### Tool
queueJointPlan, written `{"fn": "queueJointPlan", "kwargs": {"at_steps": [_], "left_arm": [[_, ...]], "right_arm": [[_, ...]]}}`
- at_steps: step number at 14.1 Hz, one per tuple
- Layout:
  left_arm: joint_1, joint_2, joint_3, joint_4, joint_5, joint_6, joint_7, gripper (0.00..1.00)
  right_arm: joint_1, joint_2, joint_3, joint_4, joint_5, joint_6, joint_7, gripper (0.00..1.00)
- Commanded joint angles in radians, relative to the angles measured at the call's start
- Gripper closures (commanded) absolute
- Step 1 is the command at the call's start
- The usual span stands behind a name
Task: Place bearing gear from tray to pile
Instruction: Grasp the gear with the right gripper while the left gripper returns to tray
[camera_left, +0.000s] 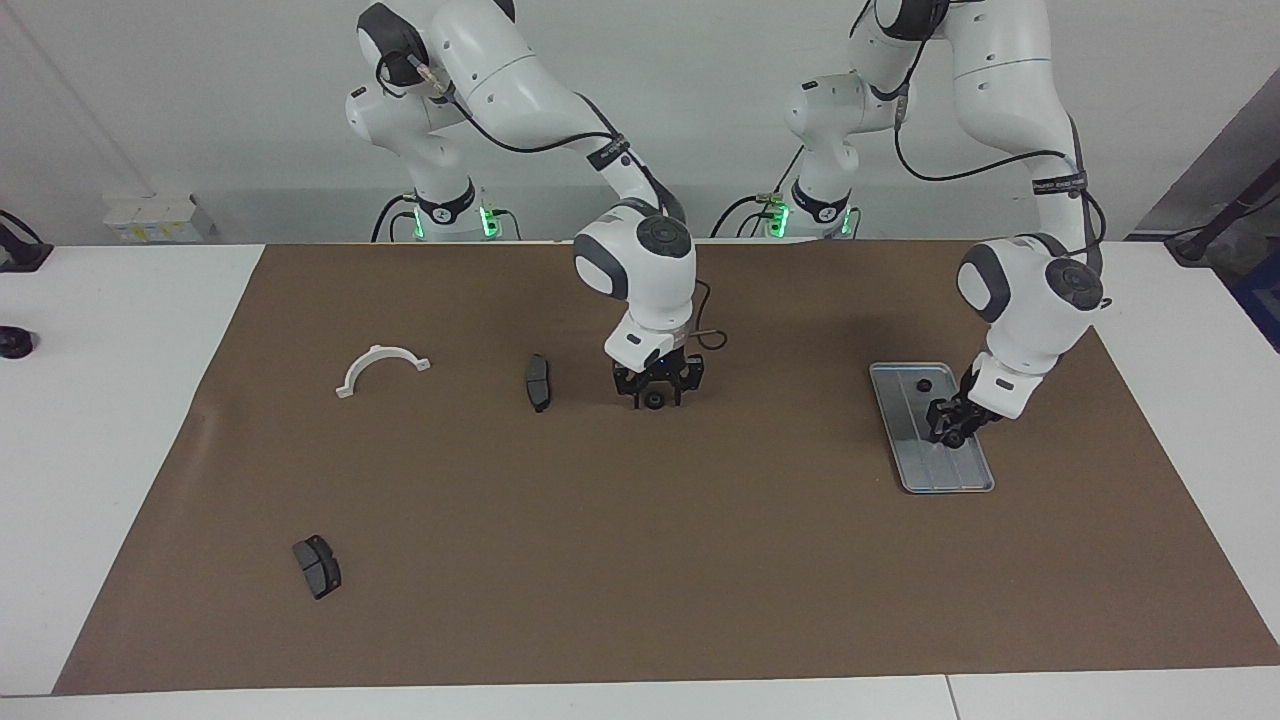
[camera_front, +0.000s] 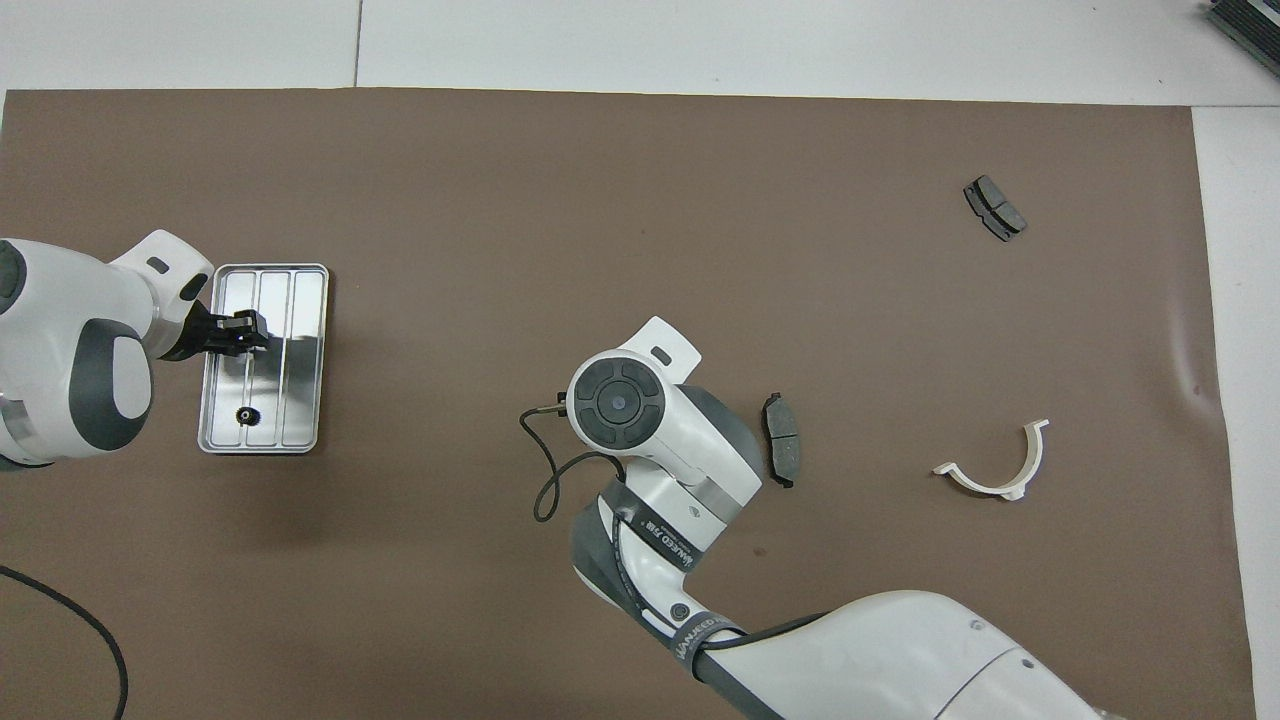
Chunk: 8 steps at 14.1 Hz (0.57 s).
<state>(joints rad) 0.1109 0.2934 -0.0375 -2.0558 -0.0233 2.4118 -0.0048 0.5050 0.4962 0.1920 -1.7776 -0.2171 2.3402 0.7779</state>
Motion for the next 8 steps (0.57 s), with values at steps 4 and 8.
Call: {"fn": "queueJointPlan", "kwargs": {"at_steps": [4,8], "left_arm": [[-0.004,-0.007,0.002,-0.024,-0.003,0.029,0.014,0.83],[-0.029,0.003,-0.005,0.037,-0.003,-0.005,0.002,1.00]], "right_arm": [[-0.020,-0.042,0.010,-0.031,-0.008,0.008,0.026,1.00],[-0.110,-0.106,0.010,-0.072,-0.007,0.010,0.001,1.00]]}}
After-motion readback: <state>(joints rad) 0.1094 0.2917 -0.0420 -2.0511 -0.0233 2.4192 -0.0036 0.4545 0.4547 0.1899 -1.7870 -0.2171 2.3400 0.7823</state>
